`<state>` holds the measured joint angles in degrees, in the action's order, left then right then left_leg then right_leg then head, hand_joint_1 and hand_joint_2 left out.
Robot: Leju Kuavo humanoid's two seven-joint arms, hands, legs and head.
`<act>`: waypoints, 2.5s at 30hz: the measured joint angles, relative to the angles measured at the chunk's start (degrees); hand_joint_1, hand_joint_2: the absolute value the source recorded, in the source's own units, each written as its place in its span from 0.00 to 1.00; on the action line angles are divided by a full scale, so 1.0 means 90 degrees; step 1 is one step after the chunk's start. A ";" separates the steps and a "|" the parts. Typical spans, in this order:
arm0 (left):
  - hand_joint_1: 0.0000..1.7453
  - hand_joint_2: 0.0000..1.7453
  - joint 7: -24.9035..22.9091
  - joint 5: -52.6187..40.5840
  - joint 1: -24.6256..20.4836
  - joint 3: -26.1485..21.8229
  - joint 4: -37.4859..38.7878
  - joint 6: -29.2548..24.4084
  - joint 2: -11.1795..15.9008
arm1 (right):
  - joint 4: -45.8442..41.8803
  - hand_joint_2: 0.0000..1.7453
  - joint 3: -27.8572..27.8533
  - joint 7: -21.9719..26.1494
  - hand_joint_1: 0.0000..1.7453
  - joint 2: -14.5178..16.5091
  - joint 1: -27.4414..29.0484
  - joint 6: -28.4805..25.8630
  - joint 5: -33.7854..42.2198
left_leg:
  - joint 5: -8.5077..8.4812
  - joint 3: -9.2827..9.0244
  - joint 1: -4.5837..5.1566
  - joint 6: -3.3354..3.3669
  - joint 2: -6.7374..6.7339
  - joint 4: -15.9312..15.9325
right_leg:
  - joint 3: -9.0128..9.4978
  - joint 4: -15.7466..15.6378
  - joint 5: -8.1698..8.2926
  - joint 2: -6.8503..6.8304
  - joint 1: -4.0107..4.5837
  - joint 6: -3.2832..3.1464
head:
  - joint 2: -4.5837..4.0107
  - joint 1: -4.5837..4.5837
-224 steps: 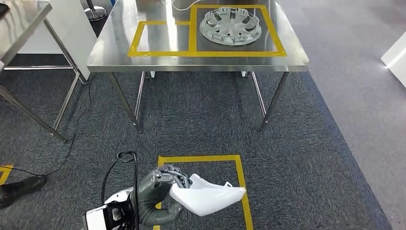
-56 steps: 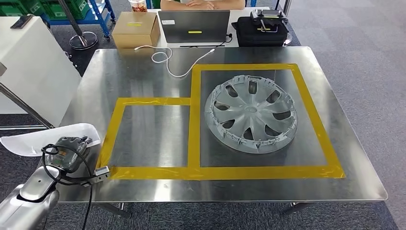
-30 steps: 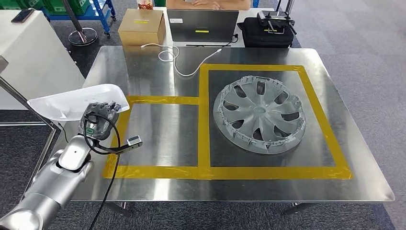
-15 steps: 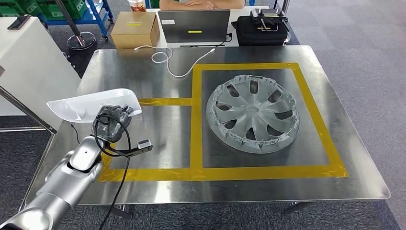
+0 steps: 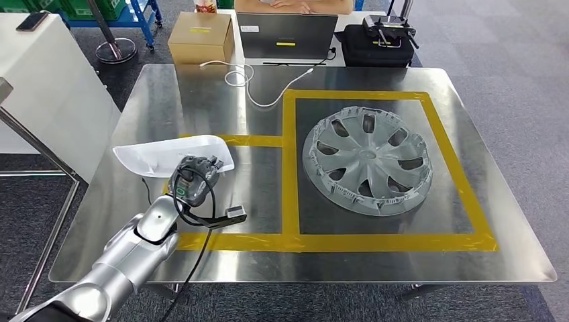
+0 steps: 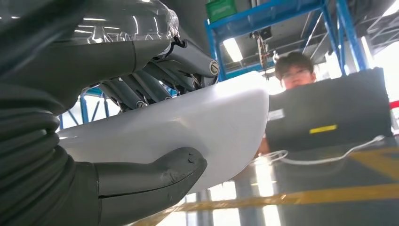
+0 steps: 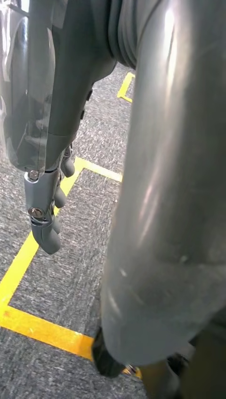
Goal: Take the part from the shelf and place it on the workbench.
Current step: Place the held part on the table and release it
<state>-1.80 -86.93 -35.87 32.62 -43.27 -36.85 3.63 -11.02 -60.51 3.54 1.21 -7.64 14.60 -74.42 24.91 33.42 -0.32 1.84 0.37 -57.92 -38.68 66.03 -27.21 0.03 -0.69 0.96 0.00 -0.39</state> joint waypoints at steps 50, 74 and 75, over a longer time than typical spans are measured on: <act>0.00 0.00 0.0678 0.0735 -0.0195 0.0836 0.0430 0.0067 -0.0681 | 0.0000 0.00 0.0257 -0.0122 0.00 0.0158 -0.0098 0.0068 0.0004 | 0.0054 0.0080 0.0072 -0.0106 -0.0012 -0.0120 | 0.0448 -0.0812 0.0183 -0.0005 0.0016 -0.0136 | 0.0000 -0.0024; 0.00 0.00 0.4518 0.8238 0.2973 -0.0515 -0.6605 0.1371 0.0230 | 0.0001 0.00 0.0029 0.0229 0.00 0.0192 0.0293 -0.0150 0.0622 | 0.0975 0.0814 0.0003 -0.0323 -0.0004 -0.1877 | 0.0528 -0.0834 0.0110 0.0008 -0.0025 -0.0258 | 0.0000 -0.0034; 0.00 0.00 0.4518 0.8263 0.3094 -0.0531 -0.6873 0.1375 0.0308 | 0.0001 0.00 0.0013 0.0233 0.00 0.0197 0.0294 -0.0150 0.0630 | 0.0842 0.0755 0.0002 -0.0314 -0.0004 -0.1751 | 0.0533 -0.0825 0.0102 0.0008 -0.0019 -0.0258 | 0.0000 -0.0036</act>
<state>38.87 -12.56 -8.02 27.85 -105.12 -24.47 6.40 -11.01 -60.40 5.63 2.98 -4.99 13.25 -68.76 32.49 40.21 -0.30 -0.99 0.33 -73.68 -33.89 58.61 -26.30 0.10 -0.86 -1.36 0.00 -0.71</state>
